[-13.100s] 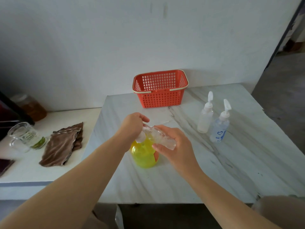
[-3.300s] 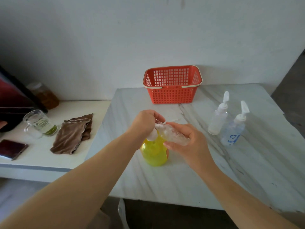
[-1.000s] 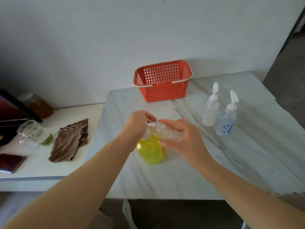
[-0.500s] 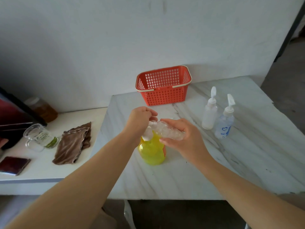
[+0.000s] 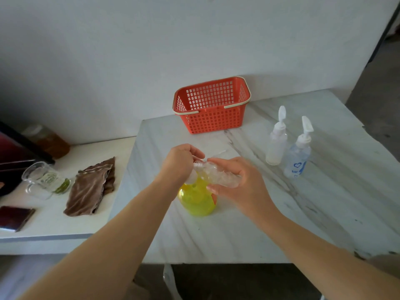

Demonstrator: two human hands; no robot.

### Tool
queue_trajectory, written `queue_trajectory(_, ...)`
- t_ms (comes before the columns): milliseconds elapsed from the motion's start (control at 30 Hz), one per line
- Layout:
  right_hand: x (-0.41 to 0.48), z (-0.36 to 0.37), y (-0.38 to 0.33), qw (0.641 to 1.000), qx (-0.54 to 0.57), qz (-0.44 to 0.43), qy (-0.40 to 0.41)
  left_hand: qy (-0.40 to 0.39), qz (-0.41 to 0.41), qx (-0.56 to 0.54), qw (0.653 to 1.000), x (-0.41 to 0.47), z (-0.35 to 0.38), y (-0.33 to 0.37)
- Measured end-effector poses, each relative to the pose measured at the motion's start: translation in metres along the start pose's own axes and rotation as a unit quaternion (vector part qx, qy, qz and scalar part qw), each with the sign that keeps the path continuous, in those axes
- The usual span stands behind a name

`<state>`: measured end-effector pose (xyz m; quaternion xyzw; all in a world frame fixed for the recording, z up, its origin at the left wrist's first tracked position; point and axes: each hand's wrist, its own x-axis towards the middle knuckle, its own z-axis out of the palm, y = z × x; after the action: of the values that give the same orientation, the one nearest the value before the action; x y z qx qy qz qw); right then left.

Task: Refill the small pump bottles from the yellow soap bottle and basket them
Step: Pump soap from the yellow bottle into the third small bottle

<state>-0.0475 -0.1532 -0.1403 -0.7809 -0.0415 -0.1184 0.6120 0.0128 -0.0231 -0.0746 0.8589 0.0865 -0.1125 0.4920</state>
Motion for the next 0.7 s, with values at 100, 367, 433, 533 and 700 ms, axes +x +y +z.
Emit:
queue_trajectory(100,0.001,0.0,-0.003,1.0,0.006,-0.003,-0.004,0.001,-0.009,-0.012,1.0,-0.002,-0.003,0.002)
queue_trajectory(367,0.003,-0.002,-0.009,1.0,-0.009,-0.012,0.004,-0.005,0.023,-0.01,1.0,-0.006,-0.009,0.015)
queue_trajectory(433,0.003,0.0,-0.01,1.0,-0.004,-0.011,0.005,-0.005,0.005,-0.008,1.0,-0.006,-0.008,0.012)
queue_trajectory(533,0.002,0.0,-0.005,1.0,0.002,-0.007,0.005,-0.008,-0.011,-0.005,1.0,-0.003,-0.003,0.007)
queue_trajectory(700,-0.001,0.0,-0.001,1.0,0.012,0.011,0.002,-0.013,-0.019,-0.007,1.0,-0.002,-0.001,0.003)
